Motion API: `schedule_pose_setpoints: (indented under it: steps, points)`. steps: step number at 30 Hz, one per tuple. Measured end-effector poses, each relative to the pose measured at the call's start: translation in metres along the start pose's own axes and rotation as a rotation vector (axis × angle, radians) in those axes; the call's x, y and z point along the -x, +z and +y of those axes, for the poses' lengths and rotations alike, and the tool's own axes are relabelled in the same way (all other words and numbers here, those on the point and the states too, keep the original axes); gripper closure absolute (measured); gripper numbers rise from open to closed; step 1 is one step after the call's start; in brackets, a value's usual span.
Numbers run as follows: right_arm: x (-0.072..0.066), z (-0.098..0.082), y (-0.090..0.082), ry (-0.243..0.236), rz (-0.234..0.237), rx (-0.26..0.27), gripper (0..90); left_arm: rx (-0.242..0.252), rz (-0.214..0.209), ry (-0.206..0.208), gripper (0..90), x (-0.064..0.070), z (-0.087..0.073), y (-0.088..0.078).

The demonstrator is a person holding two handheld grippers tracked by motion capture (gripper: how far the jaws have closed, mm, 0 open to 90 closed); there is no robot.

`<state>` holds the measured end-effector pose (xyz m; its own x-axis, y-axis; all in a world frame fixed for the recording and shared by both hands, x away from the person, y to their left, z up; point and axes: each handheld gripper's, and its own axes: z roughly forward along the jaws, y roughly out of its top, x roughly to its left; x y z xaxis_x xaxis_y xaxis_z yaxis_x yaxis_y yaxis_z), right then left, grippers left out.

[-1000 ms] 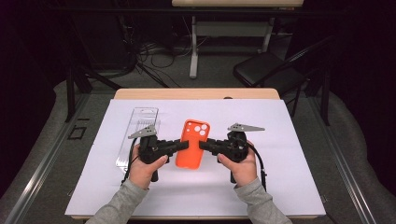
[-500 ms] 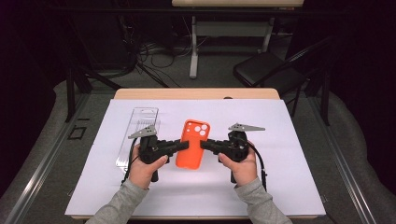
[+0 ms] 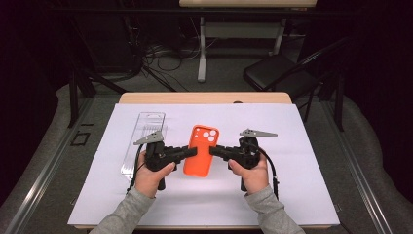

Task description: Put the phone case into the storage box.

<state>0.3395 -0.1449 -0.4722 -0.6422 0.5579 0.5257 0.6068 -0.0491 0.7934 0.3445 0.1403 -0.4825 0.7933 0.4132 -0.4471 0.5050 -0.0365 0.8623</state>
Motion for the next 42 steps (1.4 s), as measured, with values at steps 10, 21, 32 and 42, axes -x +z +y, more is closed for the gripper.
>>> schedule_pose_setpoints:
  steps: [10,21,32,42]
  points:
    - [0.0014,0.0002,-0.0007,0.004,0.012,0.004,80.8,0.006,0.000,0.002,80.5,0.0003,-0.0003,-0.0001]
    - [0.0042,-0.0005,-0.0002,0.027,0.030,0.006,81.4,0.007,0.004,0.001,80.6,0.0004,-0.0004,0.0000]
    - [0.0046,-0.0011,-0.0003,0.040,0.032,0.007,81.9,0.006,0.006,0.002,80.5,0.0002,-0.0005,0.0000]
    - [0.0056,-0.0019,-0.0003,0.059,0.041,0.010,82.2,0.005,0.005,0.001,80.5,0.0003,-0.0005,0.0001]
